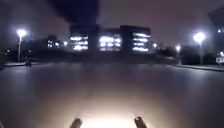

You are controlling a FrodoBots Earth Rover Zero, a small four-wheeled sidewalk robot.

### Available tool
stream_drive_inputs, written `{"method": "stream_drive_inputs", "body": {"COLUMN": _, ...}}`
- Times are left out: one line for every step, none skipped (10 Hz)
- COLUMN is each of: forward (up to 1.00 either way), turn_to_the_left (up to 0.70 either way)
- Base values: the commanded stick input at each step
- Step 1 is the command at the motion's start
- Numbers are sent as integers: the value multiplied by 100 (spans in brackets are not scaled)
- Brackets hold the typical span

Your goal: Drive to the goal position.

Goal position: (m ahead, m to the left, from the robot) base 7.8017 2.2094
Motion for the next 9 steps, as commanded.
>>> {"method": "stream_drive_inputs", "body": {"forward": 100, "turn_to_the_left": 0}}
{"method": "stream_drive_inputs", "body": {"forward": 100, "turn_to_the_left": 0}}
{"method": "stream_drive_inputs", "body": {"forward": 100, "turn_to_the_left": -28}}
{"method": "stream_drive_inputs", "body": {"forward": 100, "turn_to_the_left": -38}}
{"method": "stream_drive_inputs", "body": {"forward": 100, "turn_to_the_left": -40}}
{"method": "stream_drive_inputs", "body": {"forward": 100, "turn_to_the_left": -40}}
{"method": "stream_drive_inputs", "body": {"forward": 100, "turn_to_the_left": -40}}
{"method": "stream_drive_inputs", "body": {"forward": 100, "turn_to_the_left": 0}}
{"method": "stream_drive_inputs", "body": {"forward": 100, "turn_to_the_left": 0}}
